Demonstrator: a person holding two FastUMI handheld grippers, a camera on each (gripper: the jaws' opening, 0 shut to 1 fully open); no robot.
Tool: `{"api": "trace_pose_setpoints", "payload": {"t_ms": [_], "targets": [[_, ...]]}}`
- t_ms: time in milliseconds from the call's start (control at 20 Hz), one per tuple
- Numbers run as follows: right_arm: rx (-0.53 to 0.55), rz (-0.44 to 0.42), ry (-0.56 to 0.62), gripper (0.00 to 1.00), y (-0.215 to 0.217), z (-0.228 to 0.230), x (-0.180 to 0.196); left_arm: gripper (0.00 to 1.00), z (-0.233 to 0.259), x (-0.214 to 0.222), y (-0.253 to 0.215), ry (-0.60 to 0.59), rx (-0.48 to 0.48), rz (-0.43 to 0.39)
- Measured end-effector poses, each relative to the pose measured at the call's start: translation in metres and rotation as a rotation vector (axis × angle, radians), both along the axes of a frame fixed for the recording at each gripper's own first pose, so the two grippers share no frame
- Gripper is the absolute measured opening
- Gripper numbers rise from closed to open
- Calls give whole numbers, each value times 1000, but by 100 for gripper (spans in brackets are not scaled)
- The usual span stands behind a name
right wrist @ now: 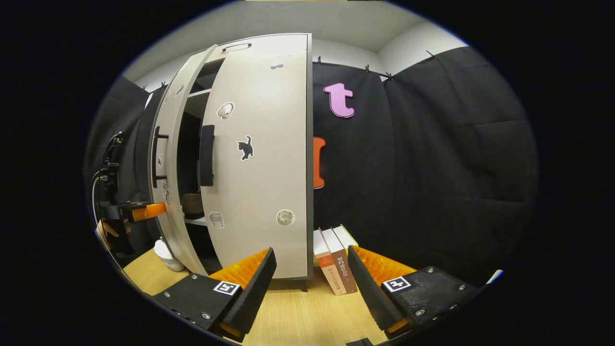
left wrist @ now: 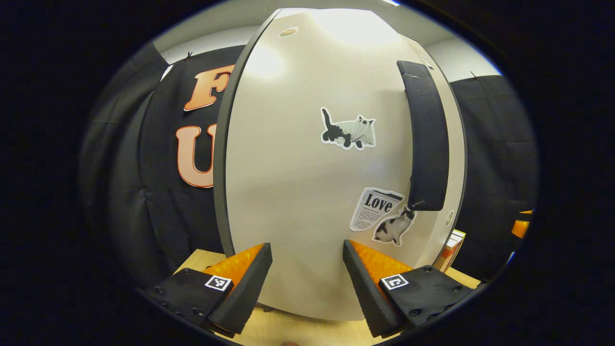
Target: Grab one shoe with the right hand and put it into the shoe cabinet, grab the other shoe with the left hand and put it into the shoe cabinet; then close the right door with the right hand and the left door with the left hand.
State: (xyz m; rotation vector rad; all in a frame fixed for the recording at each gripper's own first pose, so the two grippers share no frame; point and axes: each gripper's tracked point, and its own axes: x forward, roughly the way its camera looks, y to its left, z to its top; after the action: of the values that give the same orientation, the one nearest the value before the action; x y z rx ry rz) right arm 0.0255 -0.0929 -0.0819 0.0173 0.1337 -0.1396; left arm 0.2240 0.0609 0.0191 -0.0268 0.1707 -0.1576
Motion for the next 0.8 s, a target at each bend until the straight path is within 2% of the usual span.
{"api": "trace_pose_setpoints", "payload": {"t_ms": [200, 450, 600, 800], "targets": [[13, 0, 13, 92, 1, -3, 10, 99, 0, 1, -1, 6, -3, 9], [38, 2, 44, 92, 4, -5, 29, 97, 0, 1, -1, 19, 12, 23], [50, 26, 36, 93, 9, 4, 39, 97, -1, 3, -1, 44, 23, 29], [13, 58, 14, 93, 14, 29, 46, 97, 15, 0, 3, 72, 29, 58]]}}
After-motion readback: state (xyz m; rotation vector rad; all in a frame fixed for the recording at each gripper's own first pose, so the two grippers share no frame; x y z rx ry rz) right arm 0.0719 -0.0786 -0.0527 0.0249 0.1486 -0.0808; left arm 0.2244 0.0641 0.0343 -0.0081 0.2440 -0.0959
